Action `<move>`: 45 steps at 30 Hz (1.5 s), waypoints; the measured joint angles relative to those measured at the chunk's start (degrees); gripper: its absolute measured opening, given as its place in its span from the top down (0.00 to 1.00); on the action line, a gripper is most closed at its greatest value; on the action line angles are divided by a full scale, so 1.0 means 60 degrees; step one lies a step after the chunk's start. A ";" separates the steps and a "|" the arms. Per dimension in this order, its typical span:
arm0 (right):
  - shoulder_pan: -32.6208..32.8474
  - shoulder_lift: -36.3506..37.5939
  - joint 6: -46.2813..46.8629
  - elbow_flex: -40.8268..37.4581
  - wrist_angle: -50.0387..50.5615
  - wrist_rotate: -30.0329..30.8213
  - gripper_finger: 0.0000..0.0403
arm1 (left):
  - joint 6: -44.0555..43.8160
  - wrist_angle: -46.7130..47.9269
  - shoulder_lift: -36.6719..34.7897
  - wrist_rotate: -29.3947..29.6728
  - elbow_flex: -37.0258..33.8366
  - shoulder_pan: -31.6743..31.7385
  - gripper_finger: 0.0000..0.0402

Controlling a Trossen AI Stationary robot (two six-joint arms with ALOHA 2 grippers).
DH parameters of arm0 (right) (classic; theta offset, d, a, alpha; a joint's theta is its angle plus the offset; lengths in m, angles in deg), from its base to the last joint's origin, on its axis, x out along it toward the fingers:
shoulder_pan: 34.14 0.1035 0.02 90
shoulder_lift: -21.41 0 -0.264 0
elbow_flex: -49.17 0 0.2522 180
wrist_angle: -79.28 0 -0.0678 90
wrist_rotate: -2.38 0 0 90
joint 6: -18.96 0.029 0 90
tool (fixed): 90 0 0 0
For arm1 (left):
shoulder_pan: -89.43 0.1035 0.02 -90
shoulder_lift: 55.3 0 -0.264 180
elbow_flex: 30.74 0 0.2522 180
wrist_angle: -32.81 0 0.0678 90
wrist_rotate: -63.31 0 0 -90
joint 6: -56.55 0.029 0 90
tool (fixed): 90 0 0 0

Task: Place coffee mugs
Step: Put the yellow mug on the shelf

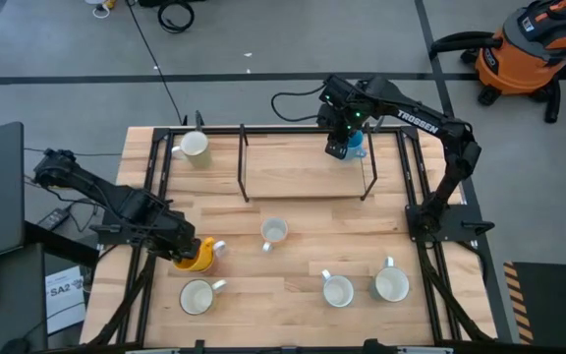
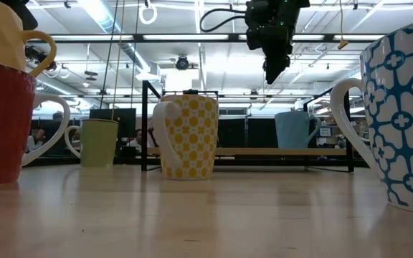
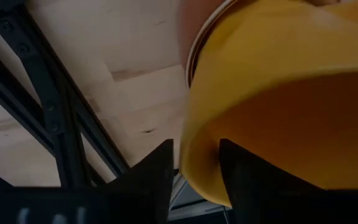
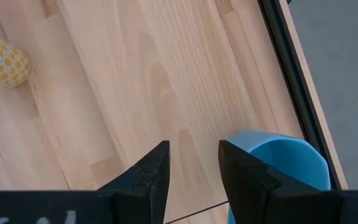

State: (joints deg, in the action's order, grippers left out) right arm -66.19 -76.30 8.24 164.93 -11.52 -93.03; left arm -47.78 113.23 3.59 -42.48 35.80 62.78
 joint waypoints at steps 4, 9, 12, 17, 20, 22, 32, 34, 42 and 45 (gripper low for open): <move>0.0000 0.0002 0.0002 0.0000 0.0000 0.0000 0.65 | 0.0000 0.0013 -0.0004 0.0162 0.0000 0.0000 0.79; 0.0000 0.0000 0.0001 0.0000 0.0001 -0.0004 0.65 | 0.0010 -0.0019 -0.0011 0.0277 0.0008 0.0002 0.90; 0.0000 0.0000 0.0002 0.0000 0.0001 -0.0004 0.65 | 0.0044 -0.0041 -0.0018 0.0278 0.0015 0.0000 0.93; 0.0000 0.0001 0.0002 0.0000 0.0000 -0.0004 0.65 | 0.0093 -0.0014 -0.0033 0.0276 0.0041 0.0022 0.91; 0.0000 0.0001 0.0002 0.0000 0.0000 -0.0004 0.65 | 0.0095 0.0178 -0.0055 0.0405 0.0278 0.0022 0.91; 0.0000 0.0000 0.0002 0.0000 0.0000 -0.0004 0.65 | 0.0162 0.0207 -0.0058 0.0490 0.0570 0.0023 0.92; 0.0000 0.0000 0.0002 0.0000 0.0002 -0.0004 0.65 | 0.0896 0.0240 -0.0069 0.0793 0.2154 0.0037 0.92; 0.0000 0.0000 0.0002 0.0000 0.0004 -0.0004 0.65 | 0.1402 0.0243 -0.0069 0.0946 0.2470 0.0144 0.92; -0.0007 0.0000 0.0002 0.0000 0.0238 -0.0002 0.65 | 0.4137 -0.0569 -0.0050 0.1712 0.3251 0.1535 0.92; -0.0007 0.0014 0.0002 0.0000 0.0455 0.0273 0.65 | 0.5161 -0.1130 0.0010 0.1563 0.3289 0.2279 0.92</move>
State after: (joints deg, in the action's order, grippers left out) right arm -66.24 -76.21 8.26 164.93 -8.79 -91.40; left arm -16.82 106.45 3.65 -33.10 55.53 76.45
